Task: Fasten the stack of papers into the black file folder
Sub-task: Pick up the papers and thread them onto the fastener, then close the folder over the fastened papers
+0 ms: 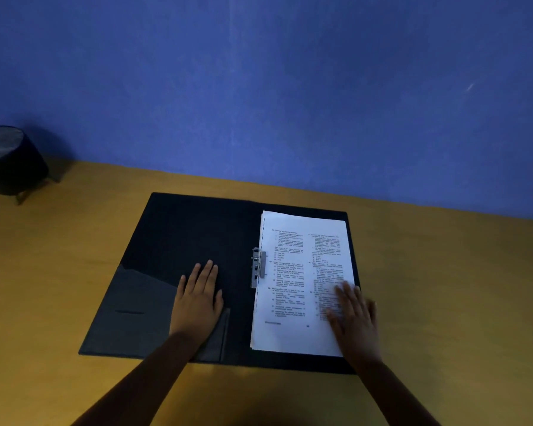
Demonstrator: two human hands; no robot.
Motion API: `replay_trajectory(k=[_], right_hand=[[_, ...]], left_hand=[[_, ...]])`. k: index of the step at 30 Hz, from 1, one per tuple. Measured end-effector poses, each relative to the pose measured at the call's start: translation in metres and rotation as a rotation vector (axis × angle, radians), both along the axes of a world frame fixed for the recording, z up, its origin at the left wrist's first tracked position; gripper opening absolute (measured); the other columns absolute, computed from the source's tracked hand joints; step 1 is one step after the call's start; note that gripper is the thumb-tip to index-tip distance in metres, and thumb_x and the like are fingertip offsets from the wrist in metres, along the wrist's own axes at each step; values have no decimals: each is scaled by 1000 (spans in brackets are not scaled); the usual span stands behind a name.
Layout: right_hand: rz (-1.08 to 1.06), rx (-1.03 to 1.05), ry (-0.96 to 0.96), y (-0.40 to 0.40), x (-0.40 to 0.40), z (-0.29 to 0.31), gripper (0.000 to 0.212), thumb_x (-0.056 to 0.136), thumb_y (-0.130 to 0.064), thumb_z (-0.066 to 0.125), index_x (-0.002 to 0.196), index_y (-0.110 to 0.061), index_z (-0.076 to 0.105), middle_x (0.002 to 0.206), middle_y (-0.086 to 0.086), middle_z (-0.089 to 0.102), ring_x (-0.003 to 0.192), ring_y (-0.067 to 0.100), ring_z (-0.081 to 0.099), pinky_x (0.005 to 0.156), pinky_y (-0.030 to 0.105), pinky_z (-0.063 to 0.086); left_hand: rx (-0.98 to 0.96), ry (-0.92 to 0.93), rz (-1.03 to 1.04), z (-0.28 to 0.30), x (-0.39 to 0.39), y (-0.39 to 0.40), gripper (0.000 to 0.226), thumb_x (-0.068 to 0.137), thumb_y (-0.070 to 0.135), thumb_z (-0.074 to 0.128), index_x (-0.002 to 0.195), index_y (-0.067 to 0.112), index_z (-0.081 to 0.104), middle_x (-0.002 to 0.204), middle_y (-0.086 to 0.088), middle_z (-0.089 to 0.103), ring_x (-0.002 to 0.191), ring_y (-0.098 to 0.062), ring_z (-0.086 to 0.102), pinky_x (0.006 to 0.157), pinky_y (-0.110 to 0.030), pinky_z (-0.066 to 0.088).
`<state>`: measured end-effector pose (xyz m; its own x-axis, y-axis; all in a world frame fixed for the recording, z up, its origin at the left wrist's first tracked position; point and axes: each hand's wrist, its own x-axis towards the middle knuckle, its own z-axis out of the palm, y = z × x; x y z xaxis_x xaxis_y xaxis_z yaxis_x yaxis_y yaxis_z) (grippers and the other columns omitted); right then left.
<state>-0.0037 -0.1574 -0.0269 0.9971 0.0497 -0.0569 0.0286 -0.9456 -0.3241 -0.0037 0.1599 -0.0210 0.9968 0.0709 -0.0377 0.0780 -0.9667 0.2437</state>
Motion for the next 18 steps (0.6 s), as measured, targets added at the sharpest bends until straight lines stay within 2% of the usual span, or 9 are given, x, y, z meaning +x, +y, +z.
replay_trajectory(k=[5, 7, 10, 14, 16, 18], right_hand=[[3, -27, 2, -3, 0, -5, 60, 95, -45, 38, 146, -28, 12, 158, -6, 10, 143, 10, -7, 120, 41, -1], [3, -33, -4, -3, 1, -6, 59, 95, -45, 36, 146, -29, 11, 158, -5, 12, 143, 10, -6, 121, 42, 0], [4, -28, -25, -4, 1, -6, 56, 96, -43, 38, 146, -28, 19, 158, -5, 16, 143, 10, -3, 120, 42, 2], [5, 15, -53, -5, 0, -8, 55, 95, -41, 40, 146, -26, 24, 157, -4, 20, 144, 11, 1, 119, 42, 3], [0, 22, -65, -5, -1, -9, 54, 95, -41, 40, 145, -26, 26, 156, -4, 22, 143, 9, 3, 119, 42, 4], [-8, 30, -77, -5, 0, -10, 53, 95, -41, 40, 144, -27, 28, 156, -4, 24, 142, 7, 4, 119, 40, 5]], left_hand=[[13, 1, -8, 3, -2, 5, 72, 84, 46, 8, 141, 11, 32, 150, -6, 34, 140, -26, 25, 113, -47, 20], [17, 14, 45, 4, -2, 16, 70, 86, 49, 11, 142, 11, 29, 151, -6, 31, 141, -25, 23, 114, -47, 20], [9, 43, 241, 6, -6, 43, 56, 94, 41, 36, 143, 14, 27, 152, -8, 29, 141, -29, 21, 111, -57, 24], [-84, 148, 580, 16, -13, 78, 56, 93, 48, 33, 144, 32, 17, 157, -6, 13, 140, -37, 9, 106, -67, 16], [-112, 149, 667, 22, -11, 87, 57, 93, 47, 36, 144, 29, 20, 152, -16, 20, 135, -41, 17, 103, -66, 20], [-129, 113, 742, 29, -5, 96, 57, 92, 43, 42, 141, 18, 26, 141, -27, 31, 126, -45, 28, 99, -62, 27]])
